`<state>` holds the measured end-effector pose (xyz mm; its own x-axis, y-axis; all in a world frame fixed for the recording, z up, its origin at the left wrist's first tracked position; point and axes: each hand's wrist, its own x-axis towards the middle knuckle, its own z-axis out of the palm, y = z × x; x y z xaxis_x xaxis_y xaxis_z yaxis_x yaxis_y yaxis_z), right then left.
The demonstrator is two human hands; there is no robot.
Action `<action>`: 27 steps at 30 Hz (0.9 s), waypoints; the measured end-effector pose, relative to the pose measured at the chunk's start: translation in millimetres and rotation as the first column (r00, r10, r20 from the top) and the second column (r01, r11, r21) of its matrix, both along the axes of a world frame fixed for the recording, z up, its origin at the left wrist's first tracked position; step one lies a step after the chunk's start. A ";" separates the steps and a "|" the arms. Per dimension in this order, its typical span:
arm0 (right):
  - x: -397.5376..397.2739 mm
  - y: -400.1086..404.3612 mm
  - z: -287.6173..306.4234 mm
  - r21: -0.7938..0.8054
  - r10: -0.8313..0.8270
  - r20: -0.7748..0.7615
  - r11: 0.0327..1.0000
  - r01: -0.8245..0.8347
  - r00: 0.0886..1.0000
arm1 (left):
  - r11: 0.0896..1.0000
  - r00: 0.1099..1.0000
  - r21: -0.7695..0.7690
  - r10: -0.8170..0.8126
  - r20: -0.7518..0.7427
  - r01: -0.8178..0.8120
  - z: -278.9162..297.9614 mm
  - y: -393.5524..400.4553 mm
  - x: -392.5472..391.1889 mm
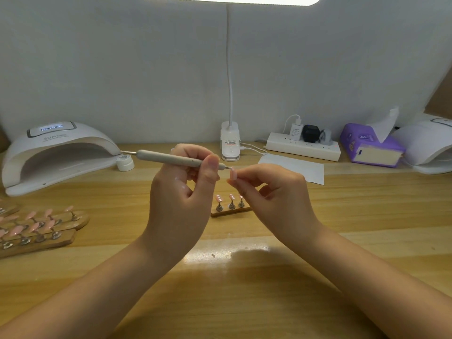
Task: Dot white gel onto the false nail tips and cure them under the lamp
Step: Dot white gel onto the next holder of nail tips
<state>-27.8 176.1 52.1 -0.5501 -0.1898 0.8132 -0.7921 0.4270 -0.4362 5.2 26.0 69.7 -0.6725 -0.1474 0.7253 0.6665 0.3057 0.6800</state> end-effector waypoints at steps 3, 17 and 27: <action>-0.3 0.0 -0.1 0.004 -0.008 0.002 1.000 0.008 1.000 | 1.000 1.000 0.019 0.002 -0.011 -0.002 1.2 -0.7 -0.3; 0.5 0.4 -0.2 0.006 -0.017 0.020 1.000 0.017 1.000 | 1.000 1.000 0.015 -0.017 -0.017 0.017 0.7 -0.2 0.9; 2.1 0.0 1.0 0.015 -0.022 0.021 1.000 0.022 1.000 | 1.000 1.000 0.005 -0.023 -0.012 0.023 0.0 0.3 0.8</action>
<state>-25.7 176.1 53.1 -0.5716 -0.1890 0.7984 -0.7730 0.4505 -0.4467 6.0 26.3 69.7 -0.6674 -0.1353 0.7323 0.6812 0.2865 0.6737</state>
